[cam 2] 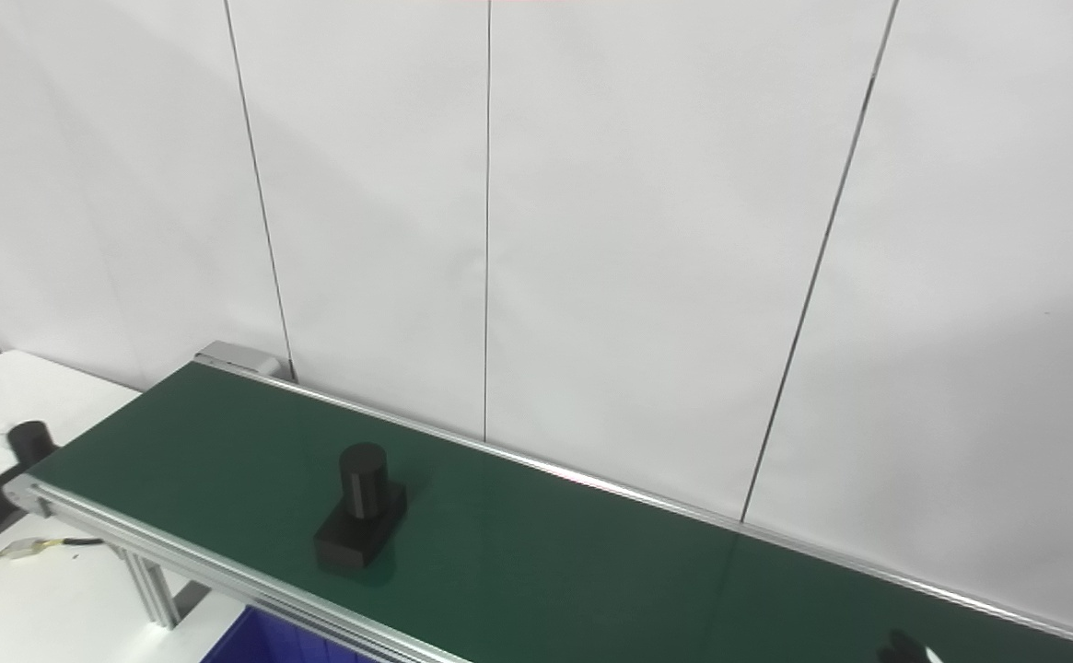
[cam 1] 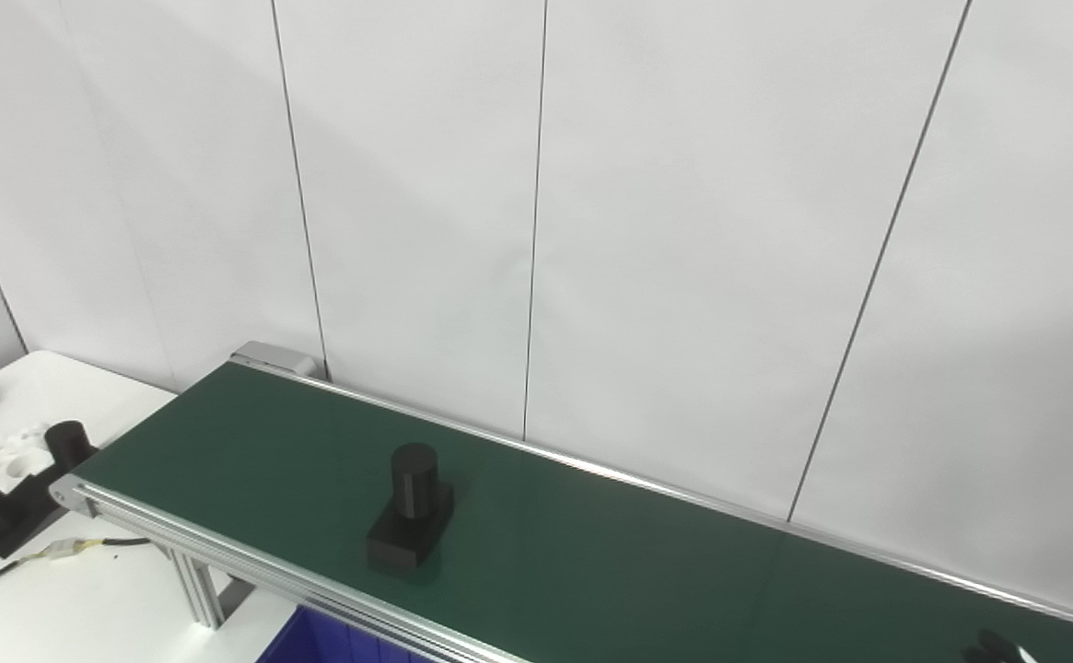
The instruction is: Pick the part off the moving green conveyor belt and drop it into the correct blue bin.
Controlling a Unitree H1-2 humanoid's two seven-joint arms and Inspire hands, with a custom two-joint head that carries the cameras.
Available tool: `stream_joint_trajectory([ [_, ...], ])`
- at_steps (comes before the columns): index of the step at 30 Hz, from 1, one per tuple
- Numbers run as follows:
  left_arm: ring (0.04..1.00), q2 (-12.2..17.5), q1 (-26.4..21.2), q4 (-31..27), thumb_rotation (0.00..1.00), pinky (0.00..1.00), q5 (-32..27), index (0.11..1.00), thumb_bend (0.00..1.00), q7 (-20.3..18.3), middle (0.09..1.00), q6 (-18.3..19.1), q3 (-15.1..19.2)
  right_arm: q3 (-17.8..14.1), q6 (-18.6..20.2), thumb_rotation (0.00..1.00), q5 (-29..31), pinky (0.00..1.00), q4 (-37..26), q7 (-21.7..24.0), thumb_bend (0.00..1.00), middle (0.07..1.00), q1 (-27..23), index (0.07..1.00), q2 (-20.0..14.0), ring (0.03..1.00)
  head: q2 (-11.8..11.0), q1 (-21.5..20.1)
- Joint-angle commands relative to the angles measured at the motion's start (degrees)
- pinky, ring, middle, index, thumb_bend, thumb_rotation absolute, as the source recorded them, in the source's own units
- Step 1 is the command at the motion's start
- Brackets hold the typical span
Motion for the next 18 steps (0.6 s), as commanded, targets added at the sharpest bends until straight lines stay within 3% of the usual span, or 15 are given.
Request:
stream_joint_trajectory([
  [1, 0.814, 0.4, -1.0, -1.5, 0.33, 0.71, -0.5, 0.836, 0.98, -0.6, 0.846, -2.2, -0.1, 0.2, 0.8, 0.75, -1.2, 0.72, -0.7, 0.3, 0.59, 0.886, -2.7, 0.919, -0.5, 0.848, 0.1, -0.2],
  [18, 0.821, 2.7, -1.0, -1.6, 0.29, 0.71, -3.1, 0.832, 0.98, -3.0, 0.857, -2.3, 1.1, 7.0, 1.6, 0.59, -10.8, 0.74, 4.5, 1.1, 0.60, 0.885, -11.0, 0.906, 2.2, 0.864, 0.5, -6.0],
])
